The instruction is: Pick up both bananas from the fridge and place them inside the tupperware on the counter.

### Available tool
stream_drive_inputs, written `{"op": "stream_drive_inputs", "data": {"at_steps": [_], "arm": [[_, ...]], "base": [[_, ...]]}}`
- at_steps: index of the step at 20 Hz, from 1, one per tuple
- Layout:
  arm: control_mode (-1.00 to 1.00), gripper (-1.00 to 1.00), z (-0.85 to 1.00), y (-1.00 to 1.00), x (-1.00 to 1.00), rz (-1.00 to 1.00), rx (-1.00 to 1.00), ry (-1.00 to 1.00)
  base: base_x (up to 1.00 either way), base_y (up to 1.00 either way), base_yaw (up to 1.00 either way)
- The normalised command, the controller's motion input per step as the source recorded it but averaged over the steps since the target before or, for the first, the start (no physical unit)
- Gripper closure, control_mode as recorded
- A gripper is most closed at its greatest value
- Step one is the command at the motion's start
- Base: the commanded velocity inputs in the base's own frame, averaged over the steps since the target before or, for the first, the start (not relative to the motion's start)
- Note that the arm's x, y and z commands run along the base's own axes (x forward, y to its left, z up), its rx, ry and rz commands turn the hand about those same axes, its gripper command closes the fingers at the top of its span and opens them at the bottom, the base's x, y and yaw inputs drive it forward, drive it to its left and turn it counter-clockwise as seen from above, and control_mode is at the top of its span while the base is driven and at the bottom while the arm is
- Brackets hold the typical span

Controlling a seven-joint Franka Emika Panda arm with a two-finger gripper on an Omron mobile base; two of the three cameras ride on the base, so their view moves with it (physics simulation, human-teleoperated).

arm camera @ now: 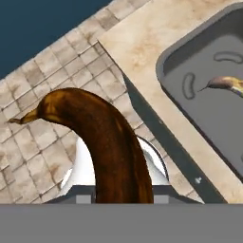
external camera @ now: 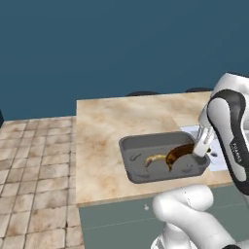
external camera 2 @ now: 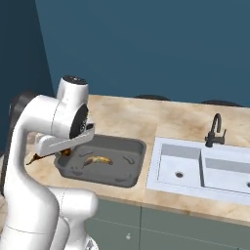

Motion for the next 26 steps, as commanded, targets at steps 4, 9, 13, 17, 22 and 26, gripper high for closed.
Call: {"op": "stream_drive_inputs", "data": {"at_steps": [4,9,13,17,22,26], "arm": [[-1.0,1.0,-0.36,-0.11,0.25,0.44,-0.06,0.16],[-1.0,1.0,-0.3,-0.15,0.19,0.01,0.0,0.06],[-1.0,1.0,-0.36,-0.14,0.24,-0.07,0.0,0.0],[-1.0,1.0,-0.24,-0.1,0.36,-0.19,0.0,0.0],[-1.0,1.0,-0.19,-0.08,0.38,-0.24,0.0,0.0],[-1.0,1.0,-0.33,-0.02,0.31,-0.18,0.0,0.0]], "base": [[0.0,0.0,0.0],[0.0,0.0,0.0],[0.0,0.0,0.0],[0.0,0.0,0.0],[0.0,0.0,0.0],[0.0,0.0,0.0]]}}
